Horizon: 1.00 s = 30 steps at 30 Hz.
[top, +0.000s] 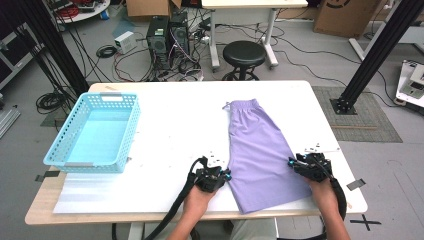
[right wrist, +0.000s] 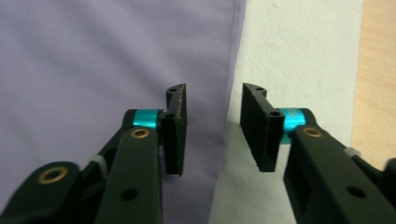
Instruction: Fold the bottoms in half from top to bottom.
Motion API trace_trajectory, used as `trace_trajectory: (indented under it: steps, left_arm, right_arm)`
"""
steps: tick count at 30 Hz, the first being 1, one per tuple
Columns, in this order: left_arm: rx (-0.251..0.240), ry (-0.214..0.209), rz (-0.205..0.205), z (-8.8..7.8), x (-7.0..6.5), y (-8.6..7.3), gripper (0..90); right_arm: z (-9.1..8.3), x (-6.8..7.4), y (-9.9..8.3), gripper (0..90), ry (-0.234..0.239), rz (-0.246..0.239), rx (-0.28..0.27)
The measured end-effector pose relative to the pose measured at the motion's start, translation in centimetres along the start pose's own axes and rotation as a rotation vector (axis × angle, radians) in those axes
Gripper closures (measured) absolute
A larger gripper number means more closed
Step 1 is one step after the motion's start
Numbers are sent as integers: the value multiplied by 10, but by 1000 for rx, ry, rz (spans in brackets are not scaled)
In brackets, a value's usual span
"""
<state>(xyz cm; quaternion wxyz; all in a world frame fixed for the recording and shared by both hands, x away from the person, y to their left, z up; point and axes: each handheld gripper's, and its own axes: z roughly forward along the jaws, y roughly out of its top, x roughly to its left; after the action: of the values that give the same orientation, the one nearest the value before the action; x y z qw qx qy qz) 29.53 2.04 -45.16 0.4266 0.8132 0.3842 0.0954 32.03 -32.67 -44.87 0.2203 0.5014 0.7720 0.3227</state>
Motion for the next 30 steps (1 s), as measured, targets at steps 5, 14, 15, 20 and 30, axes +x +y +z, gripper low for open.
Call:
trace_trajectory:
  steps: [5,14,15,20,30]
  left_arm:
    - [2,-12,-10,-2,3,-1,886]
    - [10,-17,-15,-16,19,-8,887]
    - [11,-15,-17,-19,21,-10,887]
    - [19,-3,-11,-37,34,-19,890]
    - [-57,18,-66,-70,58,-36,896]
  right_arm:
    - [-3,4,1,890,17,-22,22]
    - [-11,18,0,898,47,-14,67]
    - [-11,21,0,898,47,-14,70]
    - [-16,43,-5,897,60,-14,69]
    - [-20,55,-7,872,38,0,65]
